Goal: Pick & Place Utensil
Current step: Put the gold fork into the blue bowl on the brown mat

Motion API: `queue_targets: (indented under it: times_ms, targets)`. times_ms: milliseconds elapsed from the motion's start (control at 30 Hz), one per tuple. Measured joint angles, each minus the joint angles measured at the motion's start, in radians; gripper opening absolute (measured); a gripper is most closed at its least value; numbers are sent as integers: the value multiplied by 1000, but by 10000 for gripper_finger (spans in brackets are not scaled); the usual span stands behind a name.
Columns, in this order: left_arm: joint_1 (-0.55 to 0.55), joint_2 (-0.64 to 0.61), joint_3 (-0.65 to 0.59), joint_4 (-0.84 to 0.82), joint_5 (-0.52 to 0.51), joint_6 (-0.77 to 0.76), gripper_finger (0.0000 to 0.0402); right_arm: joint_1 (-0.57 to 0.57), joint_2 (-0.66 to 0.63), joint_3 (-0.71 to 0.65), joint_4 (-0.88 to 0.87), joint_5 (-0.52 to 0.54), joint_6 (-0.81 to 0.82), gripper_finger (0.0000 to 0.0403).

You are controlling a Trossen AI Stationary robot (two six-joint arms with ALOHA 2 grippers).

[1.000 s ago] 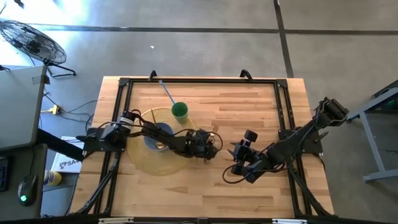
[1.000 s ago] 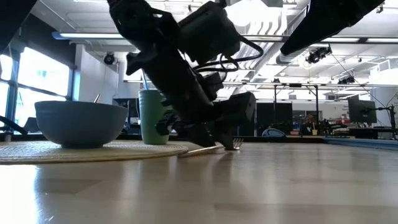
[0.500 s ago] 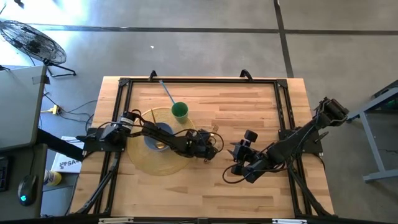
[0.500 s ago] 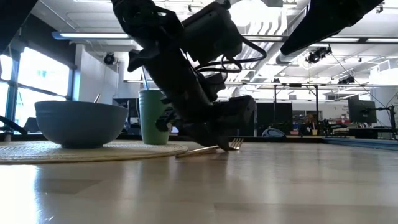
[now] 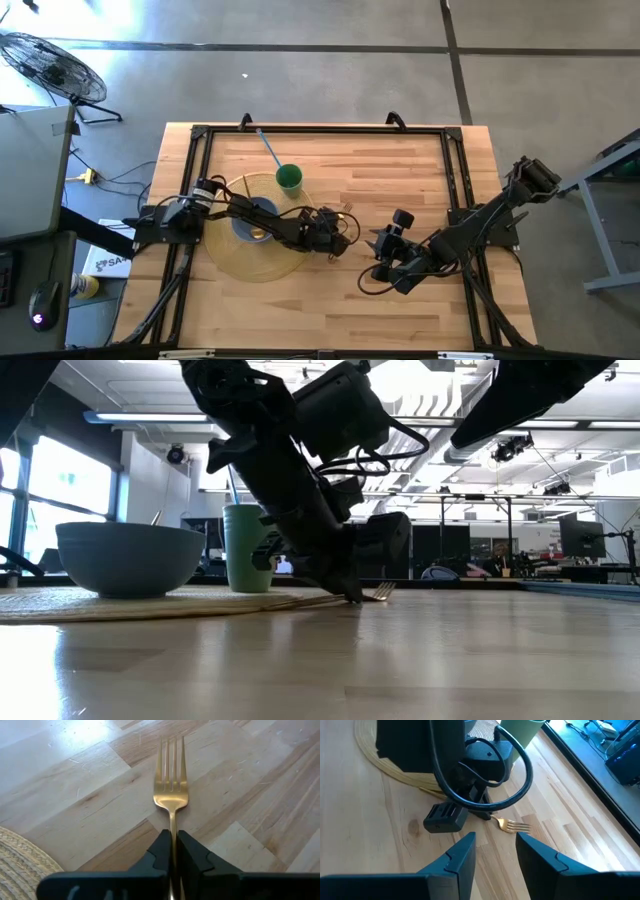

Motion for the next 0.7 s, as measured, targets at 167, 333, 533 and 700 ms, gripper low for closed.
queue_targets:
  times_ms: [167, 333, 533, 700]
  targets:
    - [-8, 3, 32, -25, 9, 0, 26, 0, 0, 0, 0, -28, 0, 134]
    - [-20, 8, 113, -87, 75, 17, 15, 1, 0, 0, 0, -57, 1, 134]
    - [-61, -30, 159, -204, 50, -12, 9, 44, 0, 0, -6, -52, 25, 134]
    - [-129, -120, 161, -404, -24, -137, 11, 90, 0, -2, -15, -12, 55, 134]
